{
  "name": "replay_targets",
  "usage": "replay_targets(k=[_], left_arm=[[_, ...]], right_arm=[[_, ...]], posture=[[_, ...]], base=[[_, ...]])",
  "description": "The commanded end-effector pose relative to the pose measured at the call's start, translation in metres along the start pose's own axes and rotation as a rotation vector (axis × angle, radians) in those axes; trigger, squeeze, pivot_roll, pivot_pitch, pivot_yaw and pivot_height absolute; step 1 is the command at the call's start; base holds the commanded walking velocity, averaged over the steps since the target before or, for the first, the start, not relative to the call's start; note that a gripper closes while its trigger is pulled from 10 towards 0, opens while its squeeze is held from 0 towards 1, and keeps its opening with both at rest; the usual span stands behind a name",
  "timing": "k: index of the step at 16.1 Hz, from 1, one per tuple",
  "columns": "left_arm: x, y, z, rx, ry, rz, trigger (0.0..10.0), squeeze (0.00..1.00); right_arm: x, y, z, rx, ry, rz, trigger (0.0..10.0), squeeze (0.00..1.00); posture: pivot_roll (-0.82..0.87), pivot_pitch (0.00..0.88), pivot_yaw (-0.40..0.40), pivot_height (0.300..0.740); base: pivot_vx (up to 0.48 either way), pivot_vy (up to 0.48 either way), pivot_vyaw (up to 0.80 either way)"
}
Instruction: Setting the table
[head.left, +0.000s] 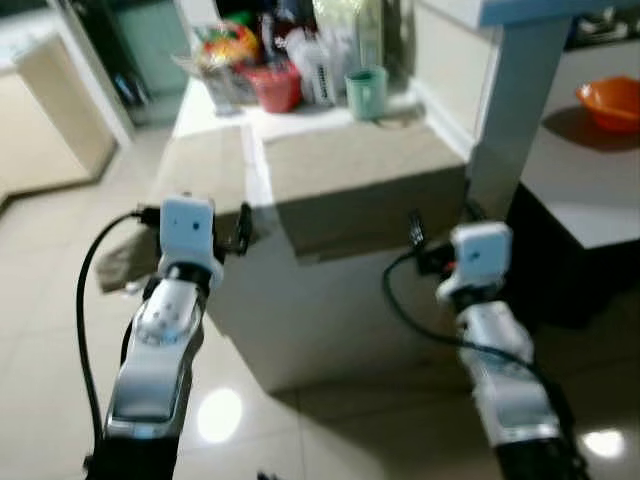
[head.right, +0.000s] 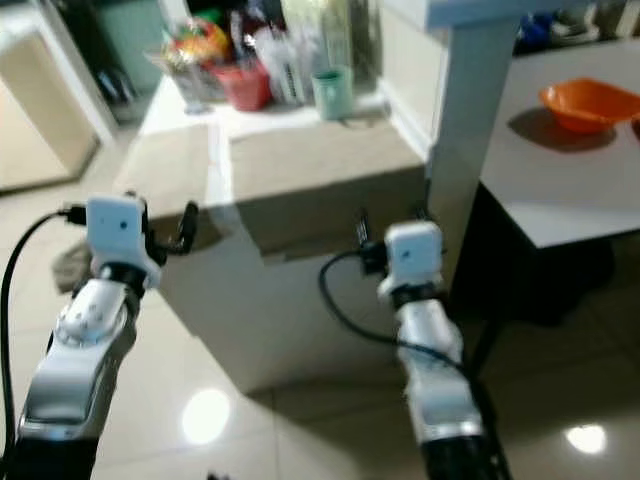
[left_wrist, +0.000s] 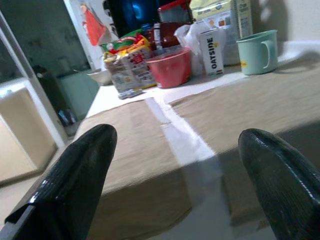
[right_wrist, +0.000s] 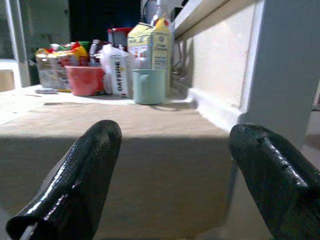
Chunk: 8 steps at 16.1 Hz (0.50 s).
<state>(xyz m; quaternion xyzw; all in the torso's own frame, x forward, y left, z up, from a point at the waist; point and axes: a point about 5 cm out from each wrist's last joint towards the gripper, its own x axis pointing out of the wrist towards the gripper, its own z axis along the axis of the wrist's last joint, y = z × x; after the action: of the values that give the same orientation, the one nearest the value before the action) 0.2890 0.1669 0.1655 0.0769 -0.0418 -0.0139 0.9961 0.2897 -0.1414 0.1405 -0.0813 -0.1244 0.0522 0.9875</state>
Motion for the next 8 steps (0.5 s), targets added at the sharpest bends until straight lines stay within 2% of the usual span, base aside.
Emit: replay_targets(k=[1,3,5,8], left_arm=[[0.001,0.013,-0.010,-0.005,0.060,0.037,10.0,0.00],[0.005,0.024,-0.018,-0.045,0.097,0.112,10.0,0.00],[-0.002,0.032,-0.027,-0.075,0.114,0.146,10.0,0.00],[-0.034,0.059,-0.049,-0.161,0.153,0.228,10.0,0.00]], right_arm=[[0.008,0.008,0.013,0.021,-0.033,0.041,10.0,0.00],[0.010,0.005,0.013,0.008,-0.034,0.051,10.0,0.00],[0.003,0.008,0.003,0.047,0.009,0.051,10.0,0.00],[-0.011,0.009,-0.010,0.041,0.080,0.087,10.0,0.00]], posture=[[-0.14,0.000,0.139,0.740],[-0.14,0.000,0.126,0.740],[-0.13,0.000,0.121,0.740],[-0.15,0.000,0.102,0.740]], base=[[0.360,-0.315,0.00],[0.354,-0.131,0.00],[0.000,0.000,0.00],[0.000,0.000,0.00]])
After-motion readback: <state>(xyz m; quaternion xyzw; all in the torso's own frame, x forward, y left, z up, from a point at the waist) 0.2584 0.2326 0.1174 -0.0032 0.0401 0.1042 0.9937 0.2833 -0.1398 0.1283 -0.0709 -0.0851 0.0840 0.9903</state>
